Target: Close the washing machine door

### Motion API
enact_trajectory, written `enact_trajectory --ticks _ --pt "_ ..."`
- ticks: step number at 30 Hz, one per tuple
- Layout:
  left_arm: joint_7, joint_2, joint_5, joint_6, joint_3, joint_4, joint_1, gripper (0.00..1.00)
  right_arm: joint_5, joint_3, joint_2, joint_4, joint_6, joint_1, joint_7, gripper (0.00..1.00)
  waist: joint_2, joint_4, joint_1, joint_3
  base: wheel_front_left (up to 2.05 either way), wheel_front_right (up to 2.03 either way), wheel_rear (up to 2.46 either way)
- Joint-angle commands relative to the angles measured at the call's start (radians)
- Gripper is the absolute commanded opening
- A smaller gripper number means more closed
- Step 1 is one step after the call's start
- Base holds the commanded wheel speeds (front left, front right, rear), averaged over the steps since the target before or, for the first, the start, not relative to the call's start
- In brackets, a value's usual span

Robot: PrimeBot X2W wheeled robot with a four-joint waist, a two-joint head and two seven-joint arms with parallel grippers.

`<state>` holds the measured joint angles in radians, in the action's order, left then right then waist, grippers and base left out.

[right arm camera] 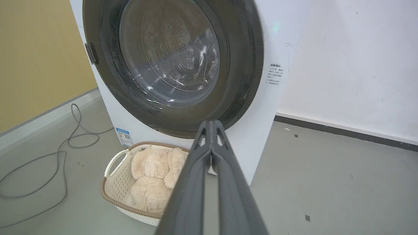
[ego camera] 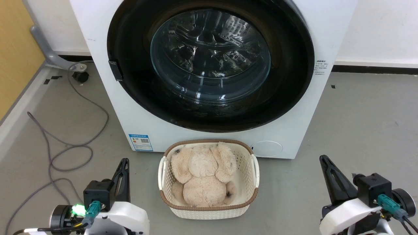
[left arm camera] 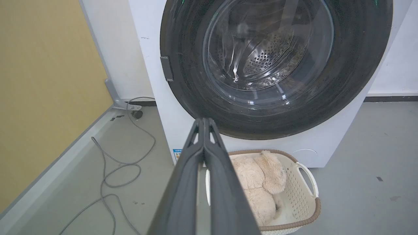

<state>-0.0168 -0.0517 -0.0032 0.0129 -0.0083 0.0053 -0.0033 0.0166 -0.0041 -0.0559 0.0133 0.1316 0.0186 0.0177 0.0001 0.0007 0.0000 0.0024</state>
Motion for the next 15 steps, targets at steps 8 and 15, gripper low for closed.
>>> enact_trajectory --ticks 8,15 --pt "0.017 0.001 0.003 -0.013 0.008 -0.005 0.003 0.0 -0.017 0.004 0.006 -0.013 -0.001 -0.019 -0.018 0.0 -0.0001 -0.001 0.0 -0.002 0.0 0.0 0.0" --pt "0.017 0.001 0.003 -0.013 0.008 -0.005 0.003 0.0 -0.017 0.004 0.006 -0.013 -0.001 -0.019 -0.018 0.0 -0.0001 -0.001 0.0 -0.002 0.0 0.0 0.0"
